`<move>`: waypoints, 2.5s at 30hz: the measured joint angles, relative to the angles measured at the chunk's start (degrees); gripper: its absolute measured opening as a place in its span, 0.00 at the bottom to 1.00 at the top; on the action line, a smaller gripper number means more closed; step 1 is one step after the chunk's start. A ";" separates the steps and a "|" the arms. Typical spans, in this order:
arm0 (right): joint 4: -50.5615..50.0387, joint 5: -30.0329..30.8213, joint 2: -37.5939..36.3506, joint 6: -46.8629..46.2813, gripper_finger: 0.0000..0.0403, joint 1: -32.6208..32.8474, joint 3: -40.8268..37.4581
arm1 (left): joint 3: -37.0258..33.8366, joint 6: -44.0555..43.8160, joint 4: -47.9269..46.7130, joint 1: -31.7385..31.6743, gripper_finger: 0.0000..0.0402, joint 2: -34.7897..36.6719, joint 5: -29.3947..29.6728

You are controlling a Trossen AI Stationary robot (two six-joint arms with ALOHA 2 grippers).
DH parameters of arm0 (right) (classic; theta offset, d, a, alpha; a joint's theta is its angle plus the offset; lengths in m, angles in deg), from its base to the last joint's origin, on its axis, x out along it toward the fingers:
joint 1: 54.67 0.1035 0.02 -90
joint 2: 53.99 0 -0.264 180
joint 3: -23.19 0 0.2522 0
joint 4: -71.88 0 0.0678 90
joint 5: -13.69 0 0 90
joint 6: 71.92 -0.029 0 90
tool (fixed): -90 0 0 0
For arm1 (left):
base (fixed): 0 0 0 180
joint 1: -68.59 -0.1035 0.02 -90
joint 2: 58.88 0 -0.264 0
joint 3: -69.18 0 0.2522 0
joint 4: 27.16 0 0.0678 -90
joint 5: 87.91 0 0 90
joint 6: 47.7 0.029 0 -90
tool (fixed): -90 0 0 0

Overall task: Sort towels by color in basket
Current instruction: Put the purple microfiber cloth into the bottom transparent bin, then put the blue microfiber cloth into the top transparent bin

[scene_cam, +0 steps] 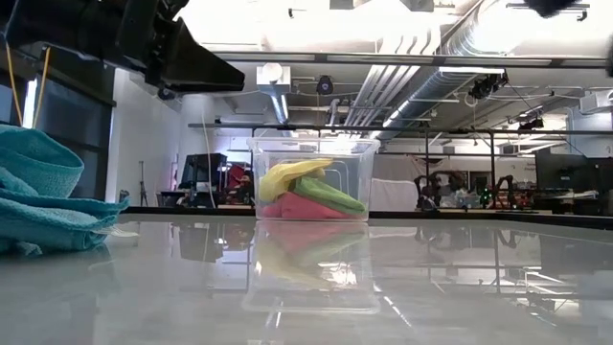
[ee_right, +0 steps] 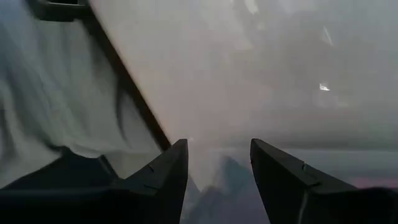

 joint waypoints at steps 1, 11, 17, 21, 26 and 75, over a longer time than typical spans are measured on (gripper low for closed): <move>0.84 -0.03 0.16 -1.31 0.42 0.77 0.06 | 0.00 0.00 0.14 0.00 0.45 0.02 0.00; 6.54 2.17 -2.00 -3.13 0.42 2.32 -0.05 | 0.00 0.07 0.34 0.00 0.45 0.00 0.02; 10.29 3.55 -3.37 0.75 0.42 1.82 -0.08 | 0.00 0.11 0.69 0.03 0.45 0.00 0.02; 10.56 4.42 -3.57 2.96 0.42 1.81 -0.08 | 0.00 0.11 0.69 0.04 0.45 0.00 0.00; 14.99 5.05 -3.57 9.68 0.42 0.38 -0.08 | 0.00 0.09 0.72 0.09 0.45 0.00 0.00; 85.27 13.26 13.29 75.23 0.51 -30.45 -22.89 | 14.59 10.23 -32.20 4.09 0.45 3.23 8.98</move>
